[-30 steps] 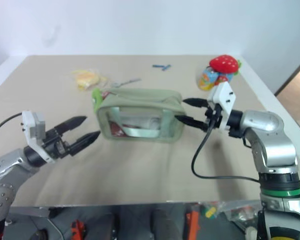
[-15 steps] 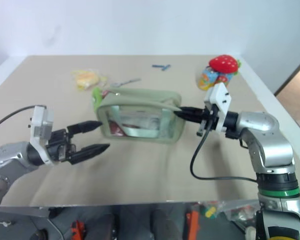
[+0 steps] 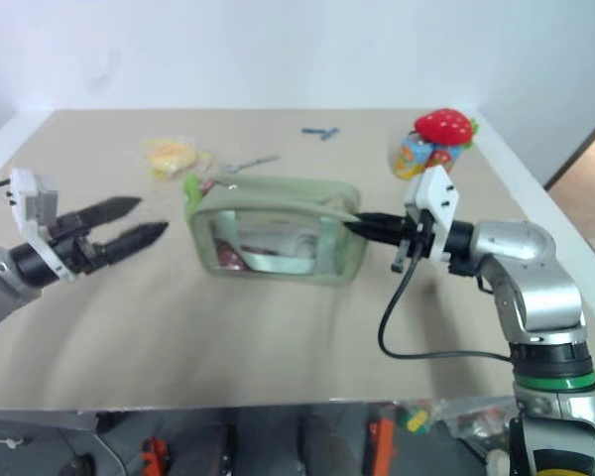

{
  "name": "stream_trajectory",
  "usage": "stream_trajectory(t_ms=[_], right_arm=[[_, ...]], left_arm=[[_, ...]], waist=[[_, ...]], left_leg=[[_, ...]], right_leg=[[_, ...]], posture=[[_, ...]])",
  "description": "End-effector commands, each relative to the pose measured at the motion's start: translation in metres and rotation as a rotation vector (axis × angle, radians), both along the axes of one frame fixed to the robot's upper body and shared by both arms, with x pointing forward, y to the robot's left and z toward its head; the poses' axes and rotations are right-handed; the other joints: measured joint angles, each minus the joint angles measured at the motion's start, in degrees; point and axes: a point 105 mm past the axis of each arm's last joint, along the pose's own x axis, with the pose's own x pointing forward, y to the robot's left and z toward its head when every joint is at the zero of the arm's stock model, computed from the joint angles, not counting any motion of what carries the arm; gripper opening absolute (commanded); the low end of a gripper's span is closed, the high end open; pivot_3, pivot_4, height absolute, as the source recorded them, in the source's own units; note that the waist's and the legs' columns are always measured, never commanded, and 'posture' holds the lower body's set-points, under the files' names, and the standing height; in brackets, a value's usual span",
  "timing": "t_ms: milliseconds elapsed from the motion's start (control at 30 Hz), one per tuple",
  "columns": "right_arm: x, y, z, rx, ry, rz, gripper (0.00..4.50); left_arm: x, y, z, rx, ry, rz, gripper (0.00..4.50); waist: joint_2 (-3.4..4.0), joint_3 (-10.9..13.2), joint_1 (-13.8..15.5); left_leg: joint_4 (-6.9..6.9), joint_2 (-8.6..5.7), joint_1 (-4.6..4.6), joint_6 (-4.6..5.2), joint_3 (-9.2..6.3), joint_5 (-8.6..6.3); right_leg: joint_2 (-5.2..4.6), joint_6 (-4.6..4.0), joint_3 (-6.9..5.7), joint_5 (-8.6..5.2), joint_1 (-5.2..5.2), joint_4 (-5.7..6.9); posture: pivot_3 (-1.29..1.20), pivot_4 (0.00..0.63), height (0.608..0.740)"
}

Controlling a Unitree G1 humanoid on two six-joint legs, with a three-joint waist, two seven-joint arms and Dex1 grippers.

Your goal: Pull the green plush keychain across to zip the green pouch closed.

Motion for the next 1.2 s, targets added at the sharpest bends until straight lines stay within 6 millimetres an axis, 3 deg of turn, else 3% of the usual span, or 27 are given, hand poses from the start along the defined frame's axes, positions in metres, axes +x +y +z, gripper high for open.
stream_trajectory(t_ms=[33, 167, 367, 500, 667, 700, 1067, 1100, 1200], right_arm=[[-0.003, 0.001, 0.008, -0.011, -0.048, 0.009, 0.04], [-0.004, 0.003, 0.007, -0.015, -0.052, 0.013, 0.04], [-0.004, 0.001, 0.007, -0.023, -0.059, 0.006, 0.04], [-0.004, 0.001, 0.007, -0.025, -0.060, 0.003, 0.04], [-0.005, 0.000, 0.006, -0.029, -0.060, -0.001, 0.04], [-0.005, 0.000, 0.006, -0.029, -0.060, -0.002, 0.00], [-0.005, -0.002, 0.005, -0.036, -0.059, -0.007, 0.00], [-0.005, -0.002, 0.005, -0.038, -0.060, -0.006, 0.00], [-0.005, -0.001, 0.005, -0.040, -0.059, -0.006, 0.00]], left_arm=[[0.013, -0.002, 0.004, -0.099, 0.049, 0.038, 4.50], [0.034, 0.003, 0.001, -0.227, 0.110, 0.083, 4.50], [0.051, -0.012, -0.008, -0.394, 0.225, 0.002, 4.50], [0.055, -0.025, -0.012, -0.388, 0.253, -0.053, 4.50], [0.061, -0.026, -0.020, -0.411, 0.291, -0.067, 4.50], [0.061, -0.025, -0.021, -0.412, 0.291, -0.066, 3.96], [0.066, -0.021, -0.018, -0.454, 0.252, -0.080, 0.28], [0.065, -0.021, -0.016, -0.452, 0.242, -0.087, 0.10], [0.061, -0.021, -0.001, -0.466, 0.209, -0.125, 0.10]], waist=[[0.00, 0.0, 0.0], [0.00, 0.0, -0.1], [0.00, 0.0, 0.0], [0.00, 0.0, -0.1], [0.00, 0.0, 0.0], [0.00, 0.0, 0.0], [-0.01, 0.0, 0.0], [0.00, 0.0, 0.0], [0.00, 0.0, 0.0]], left_leg=[[0.01, 0.00, 0.00, 0.00, 0.00, 0.00], [0.03, -0.01, 0.03, 0.00, -0.01, 0.00], [0.01, -0.02, 0.02, 0.00, -0.02, 0.00], [0.01, -0.03, 0.01, 0.00, -0.03, 0.00], [0.02, -0.04, 0.03, 0.00, -0.05, 0.01], [0.02, -0.04, 0.03, 0.00, -0.04, 0.01], [0.03, -0.04, 0.03, -0.01, -0.06, 0.01], [0.03, -0.04, 0.03, -0.01, -0.06, 0.01], [0.03, -0.04, 0.03, -0.01, -0.06, 0.01]], right_leg=[[0.00, 0.05, 0.01, 0.03, 0.01, 0.00], [0.03, 0.12, 0.01, 0.09, 0.02, 0.01], [0.03, 0.12, 0.01, 0.08, 0.03, 0.01], [0.04, 0.13, 0.02, 0.09, 0.02, 0.01], [0.03, 0.13, 0.01, 0.09, 0.06, 0.01], [0.03, 0.14, 0.02, 0.09, 0.07, 0.02], [0.03, 0.14, 0.01, 0.10, 0.08, 0.02], [0.03, 0.15, 0.01, 0.10, 0.08, 0.02], [0.03, 0.15, 0.01, 0.10, 0.08, 0.01]], posture=[[0.00, 0.150, 0.740], [0.00, 0.150, 0.740], [0.00, 0.150, 0.740], [0.00, 0.150, 0.740], [0.00, 0.150, 0.740], [0.00, 0.150, 0.740], [0.00, 0.150, 0.740], [0.00, 0.150, 0.740], [0.00, 0.150, 0.740]])
